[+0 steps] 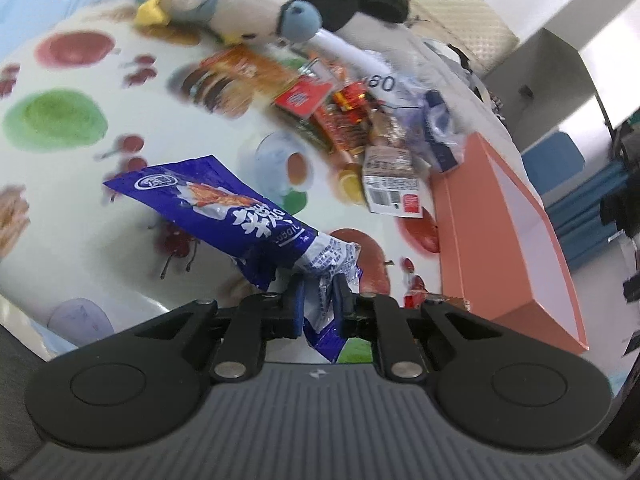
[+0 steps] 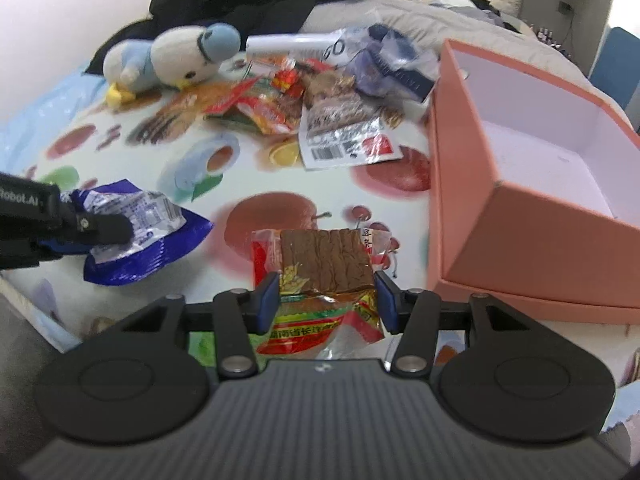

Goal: Organize snacks
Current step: 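Carry the blue bag and chocolate packet with both tools over the pink box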

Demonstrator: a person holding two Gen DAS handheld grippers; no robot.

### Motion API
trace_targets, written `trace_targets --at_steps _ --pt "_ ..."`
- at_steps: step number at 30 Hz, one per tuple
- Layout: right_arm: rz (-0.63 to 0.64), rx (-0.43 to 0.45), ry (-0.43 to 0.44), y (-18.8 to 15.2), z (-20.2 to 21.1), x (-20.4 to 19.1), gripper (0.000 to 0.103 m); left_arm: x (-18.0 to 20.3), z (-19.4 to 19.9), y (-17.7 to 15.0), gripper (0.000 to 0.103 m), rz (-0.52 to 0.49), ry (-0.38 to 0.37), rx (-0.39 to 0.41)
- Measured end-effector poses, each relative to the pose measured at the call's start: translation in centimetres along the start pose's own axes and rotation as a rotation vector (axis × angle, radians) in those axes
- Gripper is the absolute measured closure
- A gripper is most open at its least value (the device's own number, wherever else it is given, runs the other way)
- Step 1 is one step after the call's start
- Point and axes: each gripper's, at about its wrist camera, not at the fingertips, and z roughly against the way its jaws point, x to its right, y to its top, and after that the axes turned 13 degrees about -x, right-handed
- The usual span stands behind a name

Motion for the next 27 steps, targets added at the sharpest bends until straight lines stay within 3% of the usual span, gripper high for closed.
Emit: trace_targets --at_steps 14,27 --pt "-0.141 0.110 0.021 -0.5 8.3 3.1 0.050 7.1 4.4 -0.5 0.087 -0.187 0.000 -0.051" --pt "-0.256 0.192 -0.010 -1.5 14.0 7.4 0.050 15.6 5.6 -2.1 0.087 -0.386 -0.061 -0.075"
